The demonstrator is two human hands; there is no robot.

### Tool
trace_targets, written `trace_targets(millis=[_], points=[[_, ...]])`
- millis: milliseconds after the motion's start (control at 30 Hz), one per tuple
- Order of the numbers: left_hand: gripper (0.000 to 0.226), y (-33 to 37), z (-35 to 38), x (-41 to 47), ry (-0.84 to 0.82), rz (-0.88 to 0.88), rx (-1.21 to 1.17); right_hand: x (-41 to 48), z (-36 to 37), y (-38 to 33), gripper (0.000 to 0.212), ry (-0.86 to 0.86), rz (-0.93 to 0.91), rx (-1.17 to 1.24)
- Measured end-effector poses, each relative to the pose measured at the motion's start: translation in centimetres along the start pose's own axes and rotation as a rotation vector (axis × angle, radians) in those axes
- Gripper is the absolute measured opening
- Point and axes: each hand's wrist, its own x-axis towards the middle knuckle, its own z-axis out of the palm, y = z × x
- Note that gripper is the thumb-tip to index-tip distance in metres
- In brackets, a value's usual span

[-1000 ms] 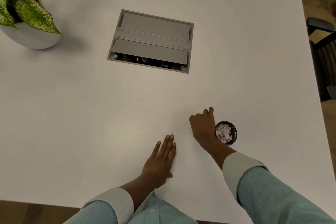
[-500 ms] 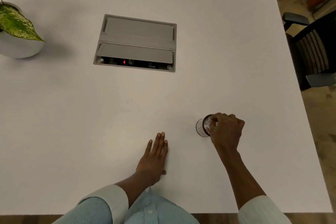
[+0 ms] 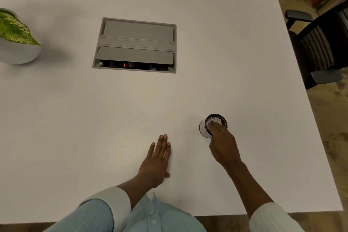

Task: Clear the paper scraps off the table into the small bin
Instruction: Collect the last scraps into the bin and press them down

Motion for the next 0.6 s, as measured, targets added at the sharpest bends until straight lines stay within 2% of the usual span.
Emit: trace_targets(millis=[133, 333, 600], points=[[0.112, 0.0, 0.1, 0.0, 0.002, 0.004, 0.005, 0.6, 0.6, 0.1, 0.061, -0.060, -0.028, -0.033], [0.110, 0.0, 0.0, 0.0, 0.012, 0.011, 0.022, 1.8, 0.6, 0.1, 0.058, -0.109, 0.027, -0.041], [0.107, -1.3, 0.4, 0.1, 0.025, 0.055, -0.009, 0.3, 0.9, -0.9, 0.047, 0.205, 0.005, -0.023]])
